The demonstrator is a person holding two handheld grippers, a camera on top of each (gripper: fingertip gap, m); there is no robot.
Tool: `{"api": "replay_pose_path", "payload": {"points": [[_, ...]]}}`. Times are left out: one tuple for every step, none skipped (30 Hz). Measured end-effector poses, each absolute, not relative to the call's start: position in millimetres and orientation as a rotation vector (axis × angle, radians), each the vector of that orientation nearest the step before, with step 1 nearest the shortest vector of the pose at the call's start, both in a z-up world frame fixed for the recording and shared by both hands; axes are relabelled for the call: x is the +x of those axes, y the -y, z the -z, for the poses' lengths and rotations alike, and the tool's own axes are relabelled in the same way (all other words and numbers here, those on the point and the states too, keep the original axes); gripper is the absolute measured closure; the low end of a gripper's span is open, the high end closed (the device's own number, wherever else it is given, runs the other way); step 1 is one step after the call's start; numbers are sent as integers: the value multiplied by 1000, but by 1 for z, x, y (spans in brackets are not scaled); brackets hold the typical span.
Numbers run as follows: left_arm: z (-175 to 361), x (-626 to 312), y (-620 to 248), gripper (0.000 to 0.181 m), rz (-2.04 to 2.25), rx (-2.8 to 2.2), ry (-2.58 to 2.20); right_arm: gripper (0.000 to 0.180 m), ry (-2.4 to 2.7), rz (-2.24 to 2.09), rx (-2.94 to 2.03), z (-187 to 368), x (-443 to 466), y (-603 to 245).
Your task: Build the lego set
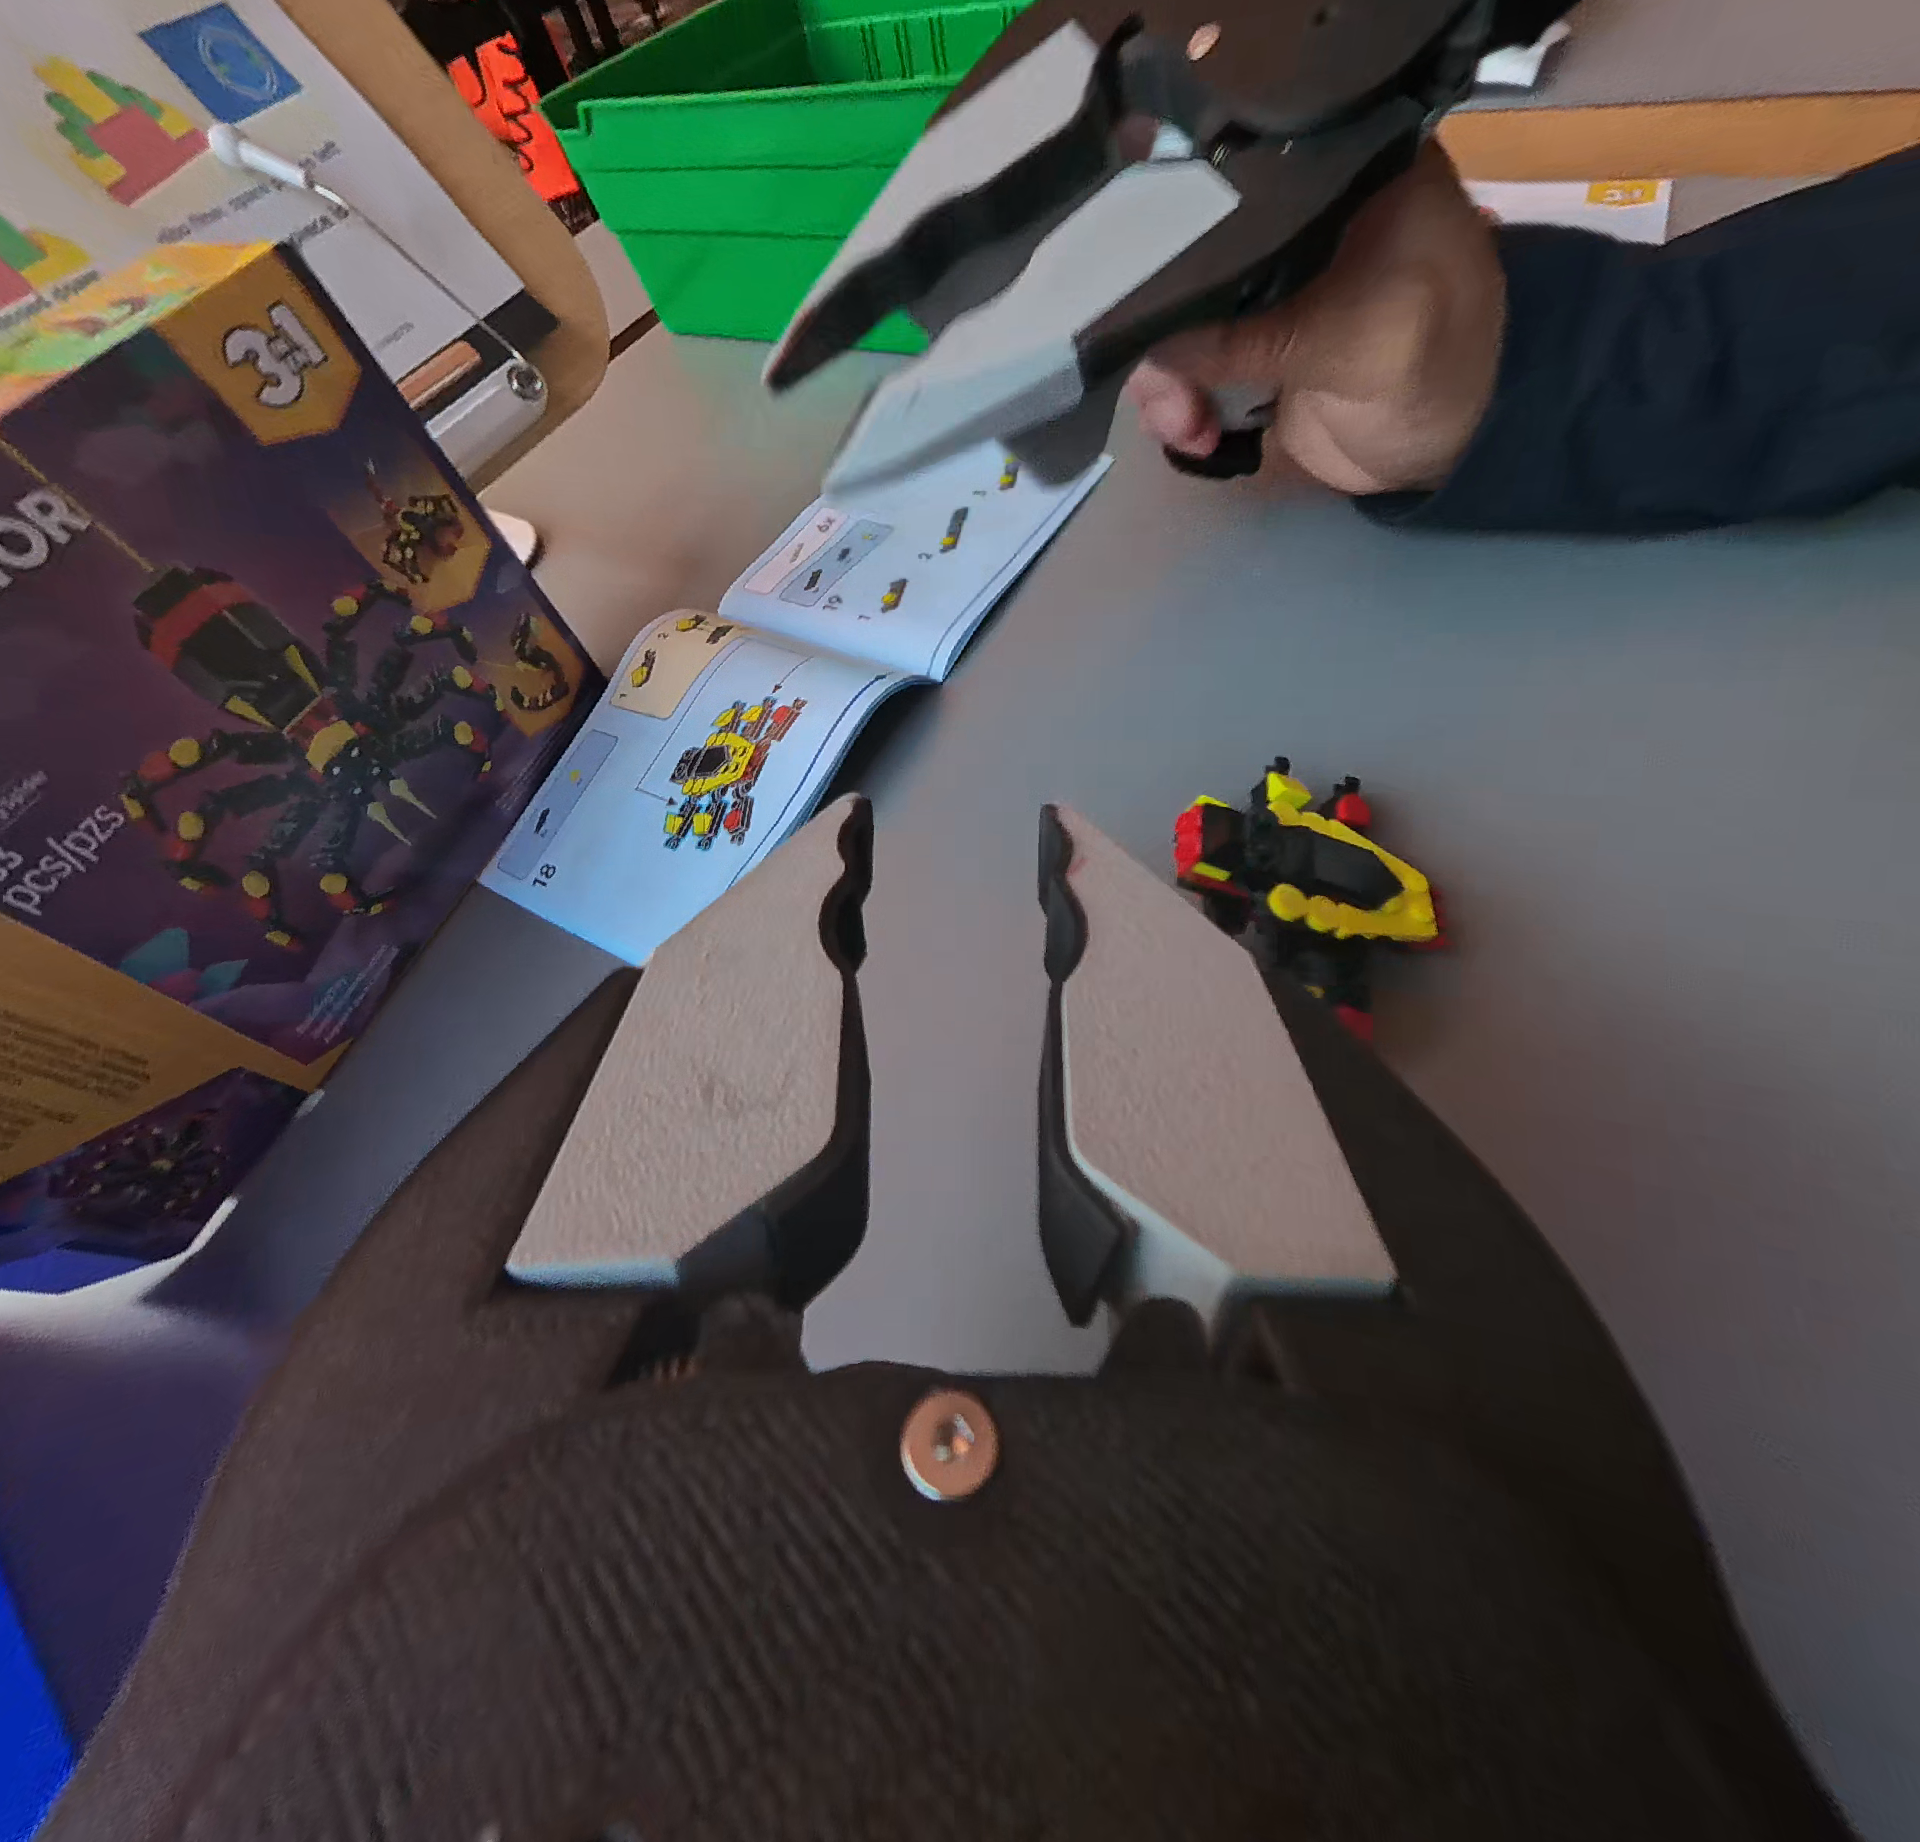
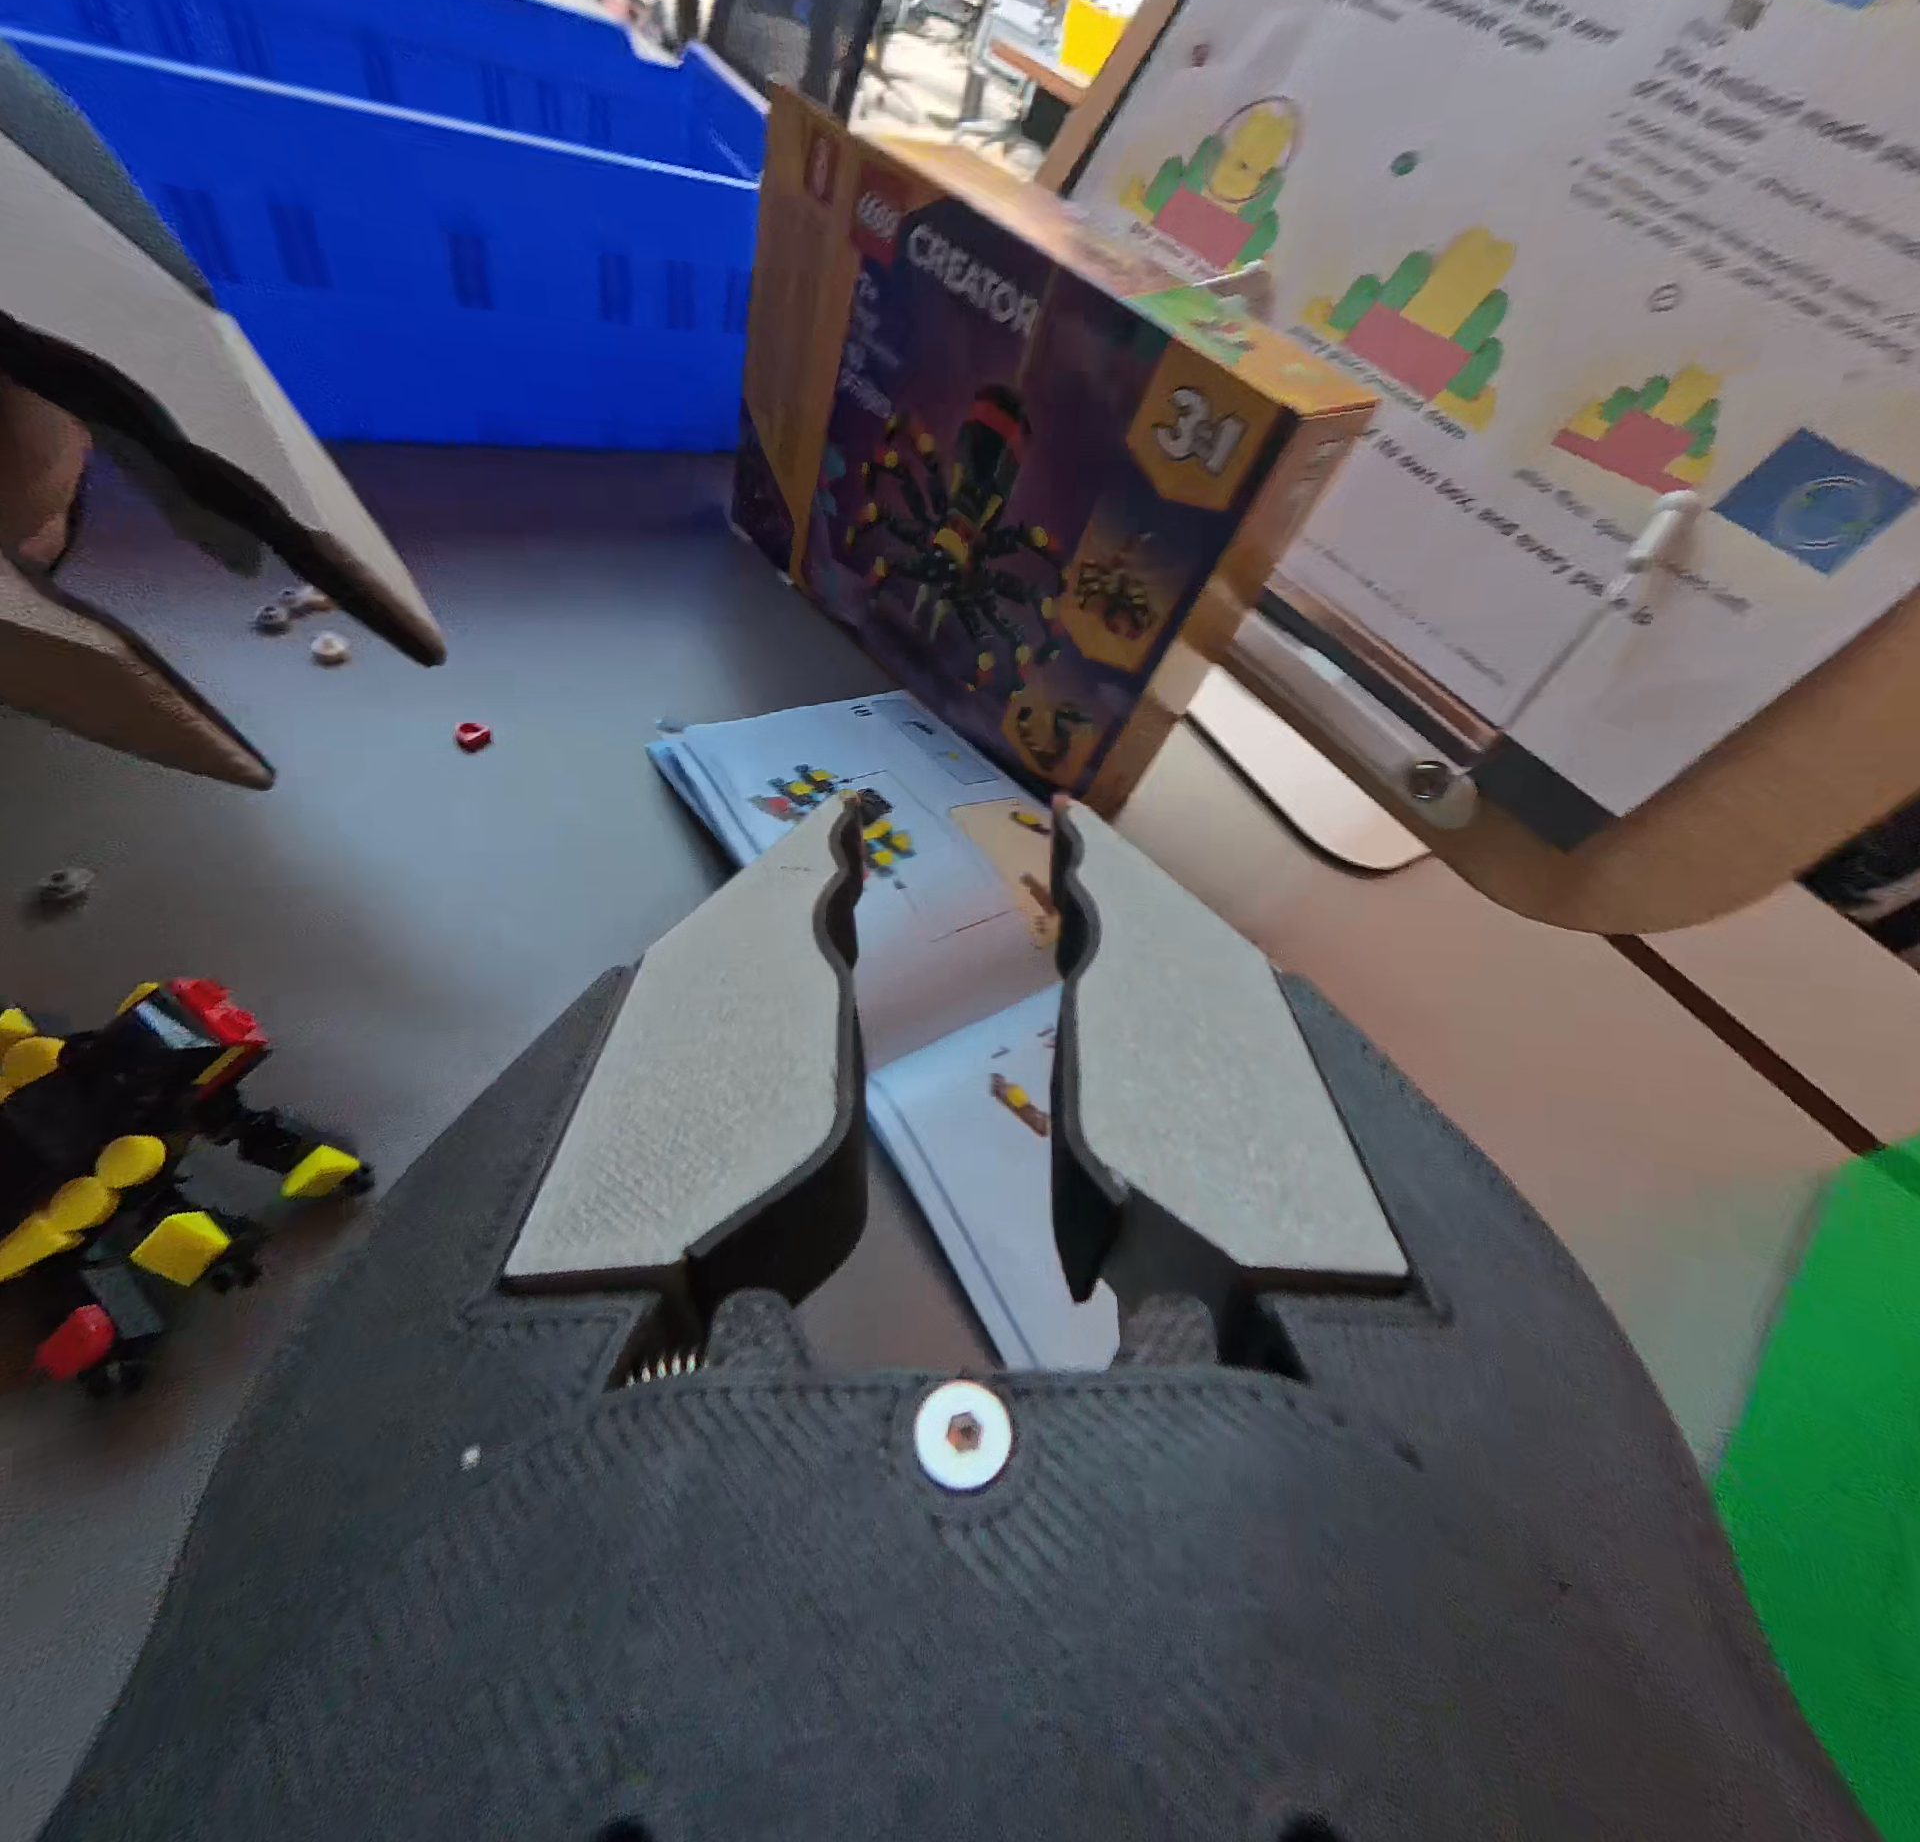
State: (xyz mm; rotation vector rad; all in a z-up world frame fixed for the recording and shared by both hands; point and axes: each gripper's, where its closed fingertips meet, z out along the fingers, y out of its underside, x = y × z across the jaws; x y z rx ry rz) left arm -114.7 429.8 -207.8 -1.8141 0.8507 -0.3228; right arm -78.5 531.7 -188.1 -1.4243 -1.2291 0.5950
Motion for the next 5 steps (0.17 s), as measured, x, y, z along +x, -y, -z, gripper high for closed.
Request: {"api": "replay_pose_path", "payload": {"points": [[209, -117, -431, 151, 337, -1824, -835, 146, 1175, -576, -1425, 180, -69, -540], [210, -118, -433, 151, 352, -1831, -821, 146, 1126, -563, -1424, 171, -59, -548], [211, -120, -434, 151, 366, -1838, -809, 146, 1081, -551, -1424, 164, -48, -555], [212, -120, -435, 151, 379, -1843, -798, 146, 1035, -538, -1423, 157, -37, -563], [213, -121, -436, 151, 393, -1845, -792, 146, 988, -525, -1420, 151, -25, -570]]}}
